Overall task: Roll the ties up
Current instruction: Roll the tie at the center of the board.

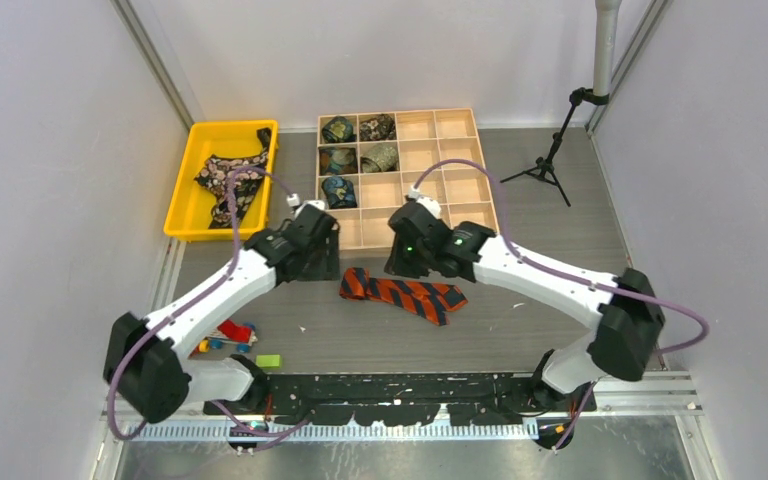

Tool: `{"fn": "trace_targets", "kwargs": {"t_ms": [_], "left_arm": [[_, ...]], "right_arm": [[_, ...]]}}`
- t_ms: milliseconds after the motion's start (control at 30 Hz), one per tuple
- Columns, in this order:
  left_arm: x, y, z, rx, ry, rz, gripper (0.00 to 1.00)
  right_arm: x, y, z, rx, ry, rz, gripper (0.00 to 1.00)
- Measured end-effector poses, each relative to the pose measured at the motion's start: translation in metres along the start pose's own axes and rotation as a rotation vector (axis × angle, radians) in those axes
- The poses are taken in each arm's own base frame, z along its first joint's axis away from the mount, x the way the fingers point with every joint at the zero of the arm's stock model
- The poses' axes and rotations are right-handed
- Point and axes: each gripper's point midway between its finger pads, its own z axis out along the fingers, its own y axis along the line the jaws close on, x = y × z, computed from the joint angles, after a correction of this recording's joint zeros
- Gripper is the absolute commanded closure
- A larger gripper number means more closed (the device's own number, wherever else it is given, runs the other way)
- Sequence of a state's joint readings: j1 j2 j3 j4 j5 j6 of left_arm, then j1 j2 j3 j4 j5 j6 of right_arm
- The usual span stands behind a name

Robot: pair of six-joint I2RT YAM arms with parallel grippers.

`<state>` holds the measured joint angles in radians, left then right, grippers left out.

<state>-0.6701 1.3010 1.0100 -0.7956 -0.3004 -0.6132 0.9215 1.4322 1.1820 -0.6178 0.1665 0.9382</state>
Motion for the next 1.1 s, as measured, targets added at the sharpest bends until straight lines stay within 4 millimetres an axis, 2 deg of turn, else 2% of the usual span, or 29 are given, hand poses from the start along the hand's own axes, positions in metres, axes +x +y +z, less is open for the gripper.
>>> {"fn": "trace_targets", "kwargs": {"t_ms": [100,200,433,567,733,1100], "left_arm": [[0.004,0.023,-0.002,0.02,-0.011,-0.067,0.32],[0.01,0.036,0.0,0.043,-0.002,-0.114,0.32],[0.021,0.039,0.016,0.116,0.033,-0.166,0.34],[0.021,0.032,0.02,0.17,0.033,-0.174,0.34],[0.017,0.024,0.021,0.22,0.02,-0.176,0.34],[0.021,0.016,0.027,0.268,0.019,-0.181,0.36]], "right_arm": [[0.006,0.02,0.02,-0.015,0.036,-0.027,0.85],[0.008,0.041,0.039,-0.034,0.061,-0.046,0.85],[0.016,0.063,0.077,-0.036,0.116,-0.06,0.87],[0.025,0.06,0.096,-0.01,0.148,-0.072,0.87],[0.035,0.05,0.11,0.024,0.177,-0.092,0.88],[0.035,0.043,0.115,0.042,0.179,-0.097,0.89]]}}
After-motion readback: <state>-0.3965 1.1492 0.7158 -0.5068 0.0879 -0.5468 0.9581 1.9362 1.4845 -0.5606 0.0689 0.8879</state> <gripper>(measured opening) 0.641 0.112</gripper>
